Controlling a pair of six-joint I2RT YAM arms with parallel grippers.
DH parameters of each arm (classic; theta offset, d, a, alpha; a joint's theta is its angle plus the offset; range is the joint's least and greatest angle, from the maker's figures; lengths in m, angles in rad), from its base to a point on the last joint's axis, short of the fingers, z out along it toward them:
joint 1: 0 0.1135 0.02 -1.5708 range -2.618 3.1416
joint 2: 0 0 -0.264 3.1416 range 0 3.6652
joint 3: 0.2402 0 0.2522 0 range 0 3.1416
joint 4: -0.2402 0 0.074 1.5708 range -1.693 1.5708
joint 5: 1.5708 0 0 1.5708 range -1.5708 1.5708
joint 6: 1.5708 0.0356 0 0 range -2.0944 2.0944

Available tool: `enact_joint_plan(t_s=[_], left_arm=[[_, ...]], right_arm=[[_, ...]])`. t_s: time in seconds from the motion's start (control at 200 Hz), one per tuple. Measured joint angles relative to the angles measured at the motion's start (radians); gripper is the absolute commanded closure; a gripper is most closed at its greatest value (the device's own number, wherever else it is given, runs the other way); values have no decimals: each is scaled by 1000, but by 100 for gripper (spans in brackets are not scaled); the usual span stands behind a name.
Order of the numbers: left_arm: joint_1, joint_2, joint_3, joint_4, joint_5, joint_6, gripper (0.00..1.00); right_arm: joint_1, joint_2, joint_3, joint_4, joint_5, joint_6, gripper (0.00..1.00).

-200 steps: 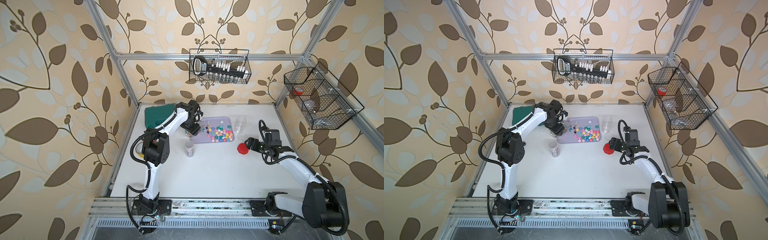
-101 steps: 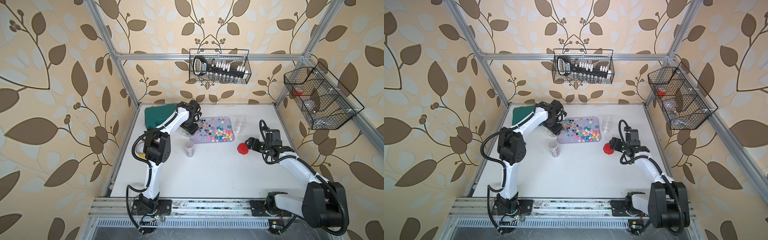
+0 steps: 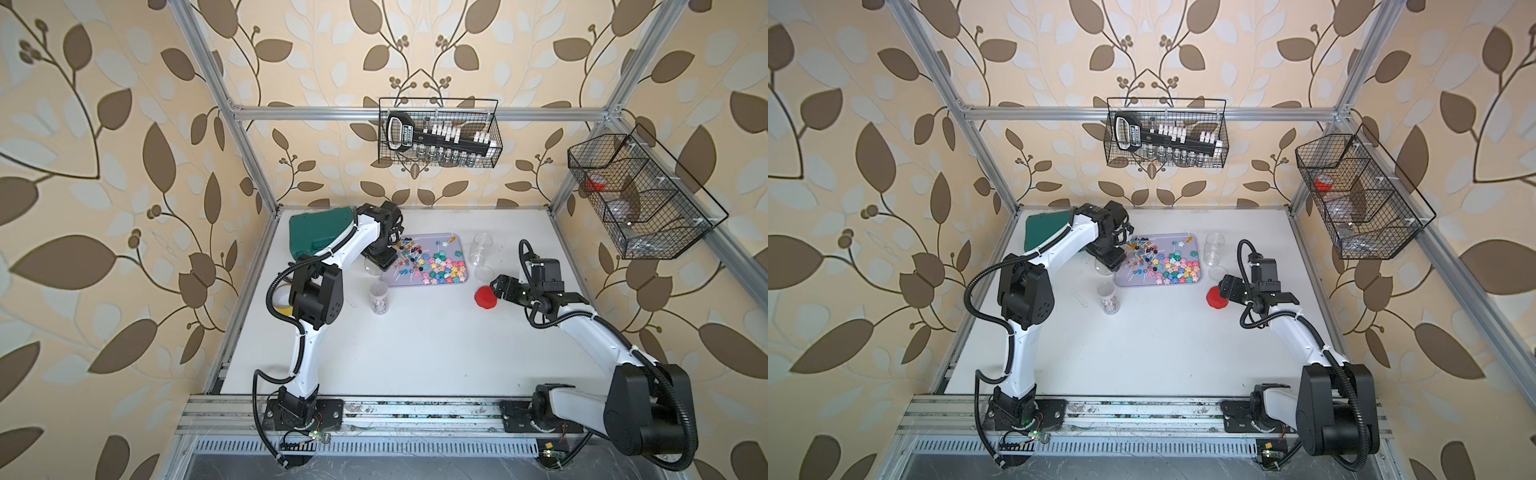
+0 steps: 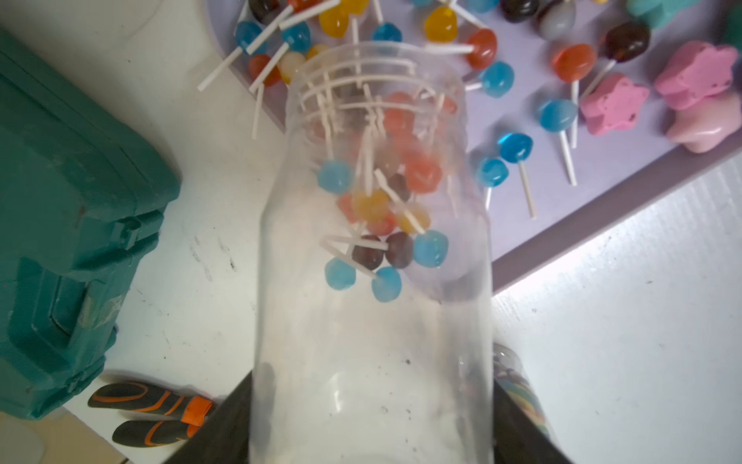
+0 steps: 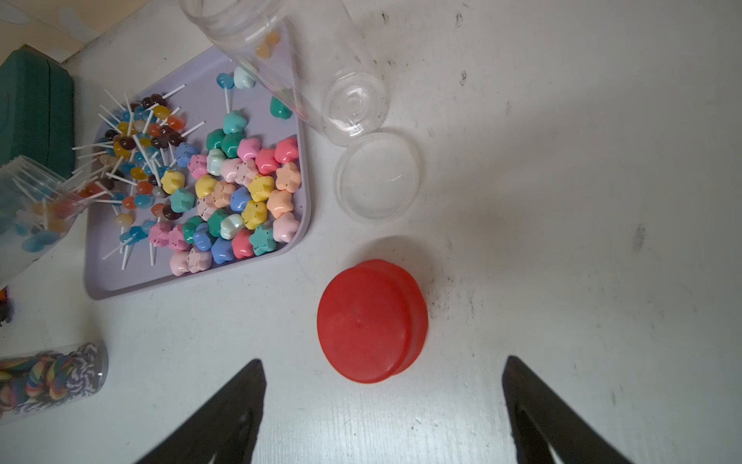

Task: Pour the candies out of the jar
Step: 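Pour the candies out of the jar onto the tray.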

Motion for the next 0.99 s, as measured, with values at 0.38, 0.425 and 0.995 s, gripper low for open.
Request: enact_joint_plan(t_s=[0.38, 0.425, 0.995], left_arm=[[-27, 36, 120, -95, -59, -49, 30], [-32, 42, 132, -109, -70, -56, 30], [-85, 72, 197, -252, -211, -146, 30]], right_arm=[[-3, 7, 0, 0, -7, 0, 11], [-4, 7, 0, 0, -7, 0, 11], [-4, 14, 0, 1, -11, 0, 11]])
